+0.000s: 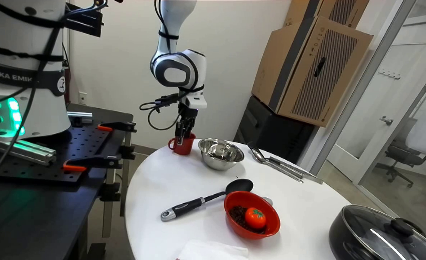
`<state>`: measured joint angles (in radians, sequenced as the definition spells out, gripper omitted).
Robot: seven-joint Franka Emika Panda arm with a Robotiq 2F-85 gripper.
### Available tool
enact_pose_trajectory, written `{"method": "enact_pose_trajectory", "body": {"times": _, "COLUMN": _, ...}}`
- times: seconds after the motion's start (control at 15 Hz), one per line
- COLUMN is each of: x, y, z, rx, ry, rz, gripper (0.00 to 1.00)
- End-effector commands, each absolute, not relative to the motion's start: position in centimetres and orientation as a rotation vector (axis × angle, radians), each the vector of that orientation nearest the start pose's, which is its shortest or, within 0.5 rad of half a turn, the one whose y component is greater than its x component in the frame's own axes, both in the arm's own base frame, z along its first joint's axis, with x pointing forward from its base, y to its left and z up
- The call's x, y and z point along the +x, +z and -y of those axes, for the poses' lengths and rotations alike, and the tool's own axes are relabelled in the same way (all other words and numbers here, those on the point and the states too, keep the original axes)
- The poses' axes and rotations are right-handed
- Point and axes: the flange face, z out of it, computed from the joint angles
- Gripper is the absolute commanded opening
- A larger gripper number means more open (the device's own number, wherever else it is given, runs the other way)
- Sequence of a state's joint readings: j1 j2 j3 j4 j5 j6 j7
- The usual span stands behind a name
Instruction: Pick up the cup from the table and slightly move it to the left.
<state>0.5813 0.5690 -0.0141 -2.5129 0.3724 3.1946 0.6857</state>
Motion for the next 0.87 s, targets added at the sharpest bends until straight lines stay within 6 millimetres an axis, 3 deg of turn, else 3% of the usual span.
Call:
{"method": "enact_pose_trajectory", "body": {"times": 0.0, "x": 38.0, "y": 12.4, "z": -20.7, "rx": -2.911, "ry": -0.158, "rz": -0.713, "gripper": 1.00}}
{"method": "enact_pose_trajectory", "body": {"times": 0.4, "x": 37.0, "y": 17.5, "z": -20.2, "rx": -2.835, "ry": -0.239, "rz": -0.657, "gripper": 1.00}}
{"method": "enact_pose_trajectory", "body": {"times": 0.47, "x": 38.0, "y": 16.0, "z": -20.8, "rx": -2.841, "ry": -0.189, "rz": -0.699, "gripper": 1.00}}
{"method": "enact_pose_trajectory", "body": {"times": 0.8, "x": 37.3, "y": 17.1, "z": -20.5, "rx": -2.837, "ry": -0.207, "rz": -0.680, "gripper": 1.00}}
